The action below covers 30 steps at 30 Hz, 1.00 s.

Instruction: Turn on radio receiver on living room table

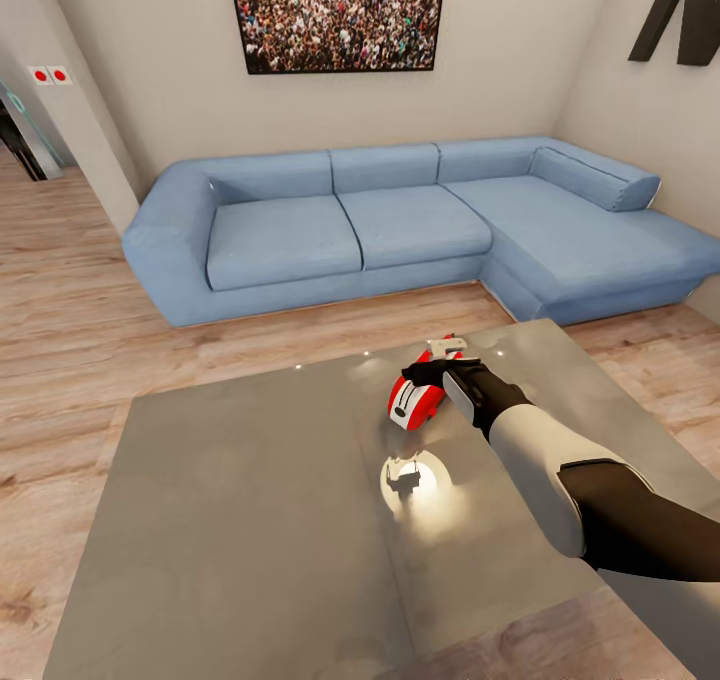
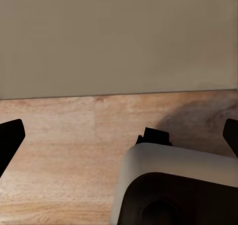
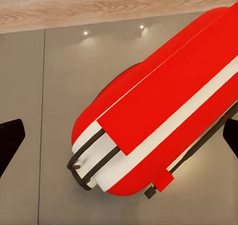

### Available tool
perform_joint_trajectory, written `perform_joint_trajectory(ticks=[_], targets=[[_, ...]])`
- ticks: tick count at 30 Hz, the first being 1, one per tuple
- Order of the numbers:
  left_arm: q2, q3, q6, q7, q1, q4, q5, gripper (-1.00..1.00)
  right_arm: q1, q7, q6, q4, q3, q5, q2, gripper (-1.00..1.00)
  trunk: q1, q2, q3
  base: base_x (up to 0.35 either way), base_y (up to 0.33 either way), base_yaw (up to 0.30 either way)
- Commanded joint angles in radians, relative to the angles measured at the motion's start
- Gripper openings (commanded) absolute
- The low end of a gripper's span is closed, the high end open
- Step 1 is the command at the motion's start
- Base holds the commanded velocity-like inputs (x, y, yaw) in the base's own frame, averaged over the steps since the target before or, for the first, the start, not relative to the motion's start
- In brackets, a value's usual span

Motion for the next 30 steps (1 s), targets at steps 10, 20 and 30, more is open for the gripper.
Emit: perform_joint_trajectory(ticks=[10,20,30], targets=[[0.000,0.000,0.000,0.000,0.000,0.000,-0.001,1.00,0.000,-0.002,0.000,0.000,0.000,0.002,0.000,1.00,0.000,0.000,-0.016,0.000,0.000,-0.025],[0.000,0.000,0.000,0.000,0.000,0.000,-0.002,1.00,0.000,-0.003,-0.001,0.000,0.000,0.002,0.000,1.00,0.000,0.000,-0.032,0.000,0.000,-0.069],[0.000,0.000,0.000,0.000,0.000,0.000,-0.002,1.00,0.000,0.003,-0.001,0.000,0.001,-0.001,0.000,1.00,0.000,0.000,-0.048,0.000,0.000,-0.074]])
